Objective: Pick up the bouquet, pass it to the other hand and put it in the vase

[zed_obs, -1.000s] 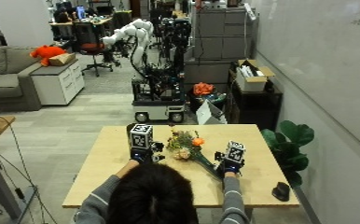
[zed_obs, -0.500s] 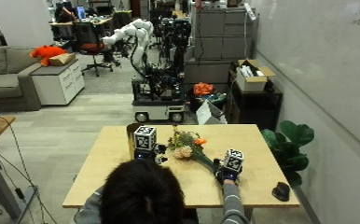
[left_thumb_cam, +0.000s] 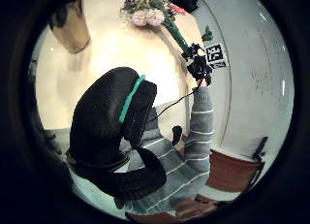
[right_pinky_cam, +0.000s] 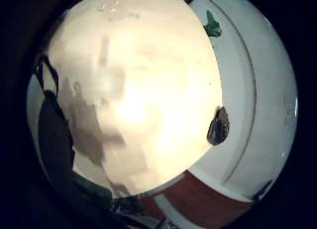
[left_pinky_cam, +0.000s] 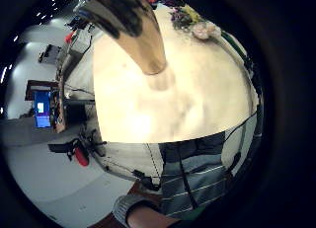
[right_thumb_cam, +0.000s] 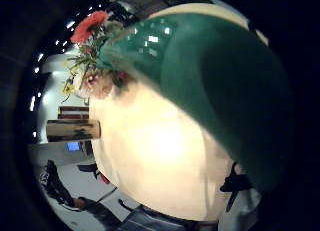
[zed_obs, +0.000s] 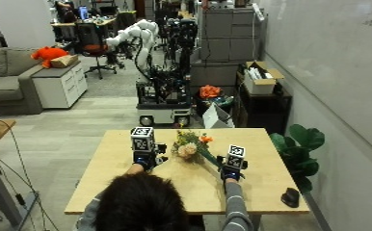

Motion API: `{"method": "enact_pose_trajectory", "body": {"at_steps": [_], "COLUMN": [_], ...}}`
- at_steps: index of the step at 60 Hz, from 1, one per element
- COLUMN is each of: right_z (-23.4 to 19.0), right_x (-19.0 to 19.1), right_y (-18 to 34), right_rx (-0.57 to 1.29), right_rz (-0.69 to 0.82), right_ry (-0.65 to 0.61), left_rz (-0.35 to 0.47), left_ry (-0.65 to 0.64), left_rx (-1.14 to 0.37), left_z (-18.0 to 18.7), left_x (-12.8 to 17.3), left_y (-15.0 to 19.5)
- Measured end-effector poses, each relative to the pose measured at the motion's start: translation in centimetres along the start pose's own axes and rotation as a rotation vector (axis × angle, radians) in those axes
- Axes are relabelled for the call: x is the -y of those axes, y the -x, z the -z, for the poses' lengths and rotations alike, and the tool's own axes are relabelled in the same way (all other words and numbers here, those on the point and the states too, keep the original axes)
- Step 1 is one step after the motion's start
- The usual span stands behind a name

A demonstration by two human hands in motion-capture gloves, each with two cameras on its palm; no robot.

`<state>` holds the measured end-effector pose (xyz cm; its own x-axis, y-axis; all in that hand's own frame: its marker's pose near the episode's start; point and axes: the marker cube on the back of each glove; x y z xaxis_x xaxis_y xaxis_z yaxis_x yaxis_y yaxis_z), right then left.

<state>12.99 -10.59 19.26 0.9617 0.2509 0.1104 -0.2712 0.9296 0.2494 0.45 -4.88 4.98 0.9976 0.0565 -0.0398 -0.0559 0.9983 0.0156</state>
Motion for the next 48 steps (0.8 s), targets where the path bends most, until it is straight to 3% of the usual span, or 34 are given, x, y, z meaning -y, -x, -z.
{"method": "enact_pose_trajectory", "body": {"at_steps": [4,10,14,19,24,27,31,33,36,41,45,48], "right_z": [1.1,2.9,3.4,4.3,5.9,6.4,7.0,7.5,8.1,8.3,9.0,9.2], "right_x": [1.1,1.0,0.4,0.6,0.4,0.8,0.3,0.4,0.8,0.1,0.4,0.1], "right_y": [0.2,-0.7,0.7,1.3,3.5,5.3,6.6,7.0,7.4,6.6,7.1,7.4], "right_rx": [0.034,0.031,0.193,0.306,0.538,0.772,0.994,1.08,1.128,0.829,0.833,0.849], "right_rz": [-0.083,-0.223,-0.206,-0.221,-0.144,-0.035,-0.032,-0.004,0.013,-0.145,-0.003,0.016], "right_ry": [-0.106,-0.152,-0.095,-0.097,-0.071,0.001,0.227,0.261,0.223,-0.04,-0.171,-0.187], "left_rz": [0.007,-0.024,-0.008,-0.009,-0.014,-0.026,-0.032,-0.037,-0.049,-0.083,-0.113,-0.119], "left_ry": [-0.005,-0.044,-0.036,-0.157,-0.239,-0.292,-0.359,-0.371,-0.353,-0.291,-0.265,-0.256], "left_rx": [-0.011,-0.054,-0.085,-0.18,-0.254,-0.259,-0.222,-0.205,-0.186,-0.205,-0.222,-0.209], "left_z": [0.4,4.9,3.9,5.0,7.4,8.5,9.4,9.5,9.3,8.8,8.6,8.7], "left_x": [0.8,-4.0,-1.5,0.4,-0.1,-0.2,-0.3,-0.4,-1.0,-2.6,-3.9,-5.0], "left_y": [0.1,-2.5,-1.4,-0.7,-0.8,-1.0,-1.2,-1.3,-1.5,-2.0,-2.3,-2.3]}}
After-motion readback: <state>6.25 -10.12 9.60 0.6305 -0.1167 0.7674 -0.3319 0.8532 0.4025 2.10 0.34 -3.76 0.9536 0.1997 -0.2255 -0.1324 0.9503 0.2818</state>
